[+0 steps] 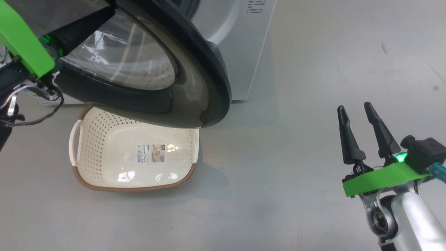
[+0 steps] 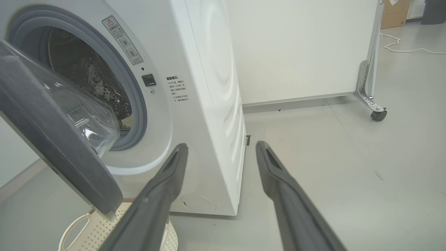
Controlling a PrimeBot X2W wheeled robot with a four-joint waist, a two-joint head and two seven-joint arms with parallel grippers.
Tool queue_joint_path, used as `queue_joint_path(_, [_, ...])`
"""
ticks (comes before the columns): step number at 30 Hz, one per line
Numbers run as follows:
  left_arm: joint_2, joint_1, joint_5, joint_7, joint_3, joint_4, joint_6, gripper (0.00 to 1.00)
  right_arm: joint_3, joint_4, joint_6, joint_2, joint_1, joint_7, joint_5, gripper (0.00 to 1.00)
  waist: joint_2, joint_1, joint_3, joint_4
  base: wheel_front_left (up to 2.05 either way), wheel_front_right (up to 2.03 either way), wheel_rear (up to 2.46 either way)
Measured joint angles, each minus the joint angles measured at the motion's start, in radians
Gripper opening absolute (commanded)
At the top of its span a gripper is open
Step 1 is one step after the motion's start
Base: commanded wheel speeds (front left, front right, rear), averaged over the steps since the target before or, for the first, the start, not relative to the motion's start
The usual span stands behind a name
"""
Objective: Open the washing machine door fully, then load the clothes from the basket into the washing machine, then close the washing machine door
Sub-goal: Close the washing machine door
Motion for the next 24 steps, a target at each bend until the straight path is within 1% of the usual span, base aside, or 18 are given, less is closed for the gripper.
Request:
queue_joint_path(9, [0.023, 0.021, -0.021, -0.050, -0.027, -0.007, 0.000, 0.00, -0.009, 0.000, 0.000, 0.003, -0.003, 0.000, 0.000, 1.00, 0.0000, 0.0000, -0.025, 0.022, 0.00, 0.00, 0.00])
queue_joint_path(12, [0.035, 0.072, -0.038, -0.072, -0.028, -0.010, 0.000, 0.00, -0.009, 0.000, 0.000, 0.000, -0.003, 0.000, 0.000, 1.00, 0.0000, 0.0000, -0.039, 0.036, 0.00, 0.00, 0.00])
queue_joint_path(18, [0.065, 0.194, -0.039, -0.132, -0.040, -0.021, 0.000, 0.00, -0.006, 0.003, 0.000, -0.012, 0.005, 0.000, 0.000, 1.00, 0.0000, 0.0000, -0.069, 0.061, 0.00, 0.00, 0.00])
queue_joint_path(19, [0.069, 0.213, -0.039, -0.144, -0.041, -0.022, 0.000, 0.35, -0.005, 0.004, 0.000, -0.013, 0.008, 0.000, 0.000, 1.00, 0.0000, 0.0000, -0.073, 0.065, 0.00, 0.00, 0.00])
queue_joint_path(21, [0.077, 0.251, -0.047, -0.165, -0.044, -0.028, 0.000, 0.53, -0.004, 0.006, 0.000, -0.016, 0.010, 0.000, 0.000, 1.00, 0.0000, 0.0000, -0.083, 0.070, 0.00, 0.00, 0.00])
queue_joint_path(22, [0.080, 0.270, -0.050, -0.177, -0.045, -0.031, 0.000, 0.80, -0.004, 0.006, 0.000, -0.017, 0.010, 0.000, 0.000, 1.00, 0.0000, 0.0000, -0.088, 0.073, 0.00, 0.00, 0.00])
queue_joint_path(23, [0.082, 0.289, -0.053, -0.192, -0.045, -0.034, 0.000, 0.99, -0.004, 0.006, 0.000, -0.019, 0.010, 0.000, 0.000, 1.00, 0.0000, 0.0000, -0.092, 0.076, 0.00, 0.00, 0.00])
queue_joint_path(24, [0.086, 0.306, -0.053, -0.203, -0.048, -0.034, 0.000, 1.00, -0.003, 0.006, 0.000, -0.022, 0.012, 0.000, 0.000, 1.00, 0.0000, 0.0000, -0.096, 0.078, 0.00, 0.00, 0.00])
